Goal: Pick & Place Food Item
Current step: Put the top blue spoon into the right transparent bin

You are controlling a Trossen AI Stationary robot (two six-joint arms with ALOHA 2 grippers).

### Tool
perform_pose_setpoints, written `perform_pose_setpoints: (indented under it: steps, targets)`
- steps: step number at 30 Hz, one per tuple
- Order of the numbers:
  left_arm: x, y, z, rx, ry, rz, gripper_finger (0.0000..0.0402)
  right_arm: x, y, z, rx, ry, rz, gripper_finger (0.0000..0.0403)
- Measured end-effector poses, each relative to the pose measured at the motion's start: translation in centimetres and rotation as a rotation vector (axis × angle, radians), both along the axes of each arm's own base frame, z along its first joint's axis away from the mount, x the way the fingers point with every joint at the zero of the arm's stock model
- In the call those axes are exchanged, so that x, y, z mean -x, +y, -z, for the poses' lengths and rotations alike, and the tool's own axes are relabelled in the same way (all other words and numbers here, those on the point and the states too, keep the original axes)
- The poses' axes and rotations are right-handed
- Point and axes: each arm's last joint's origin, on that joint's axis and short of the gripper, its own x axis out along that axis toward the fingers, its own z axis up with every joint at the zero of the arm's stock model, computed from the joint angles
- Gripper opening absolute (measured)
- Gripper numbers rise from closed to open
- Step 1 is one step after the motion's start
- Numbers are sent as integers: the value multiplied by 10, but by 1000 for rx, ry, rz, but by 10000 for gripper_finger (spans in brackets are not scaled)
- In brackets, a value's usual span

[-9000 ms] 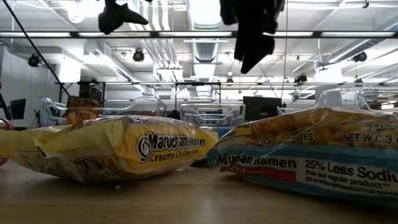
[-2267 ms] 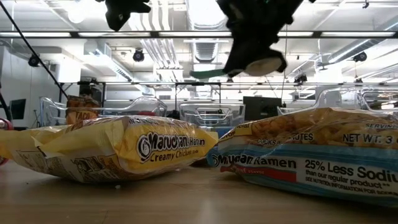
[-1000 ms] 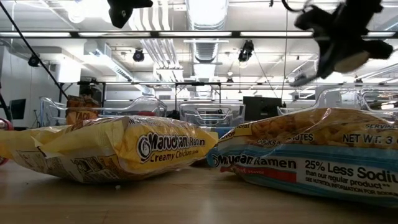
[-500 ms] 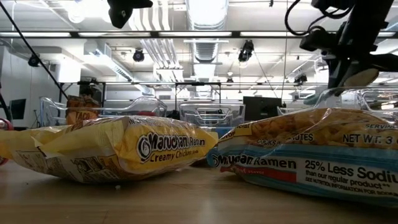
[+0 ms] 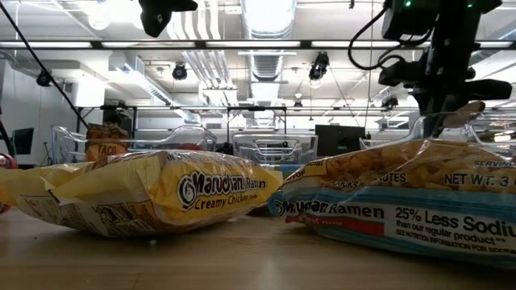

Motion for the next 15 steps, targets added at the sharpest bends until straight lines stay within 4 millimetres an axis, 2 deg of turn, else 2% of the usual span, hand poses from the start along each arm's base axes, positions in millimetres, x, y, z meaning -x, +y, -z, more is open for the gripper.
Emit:
perform_pose_setpoints:
  steps: [15]
  targets:
    - [1,0,3,19,25,-9,108,-19,-29,16,-110,72,-38,29]
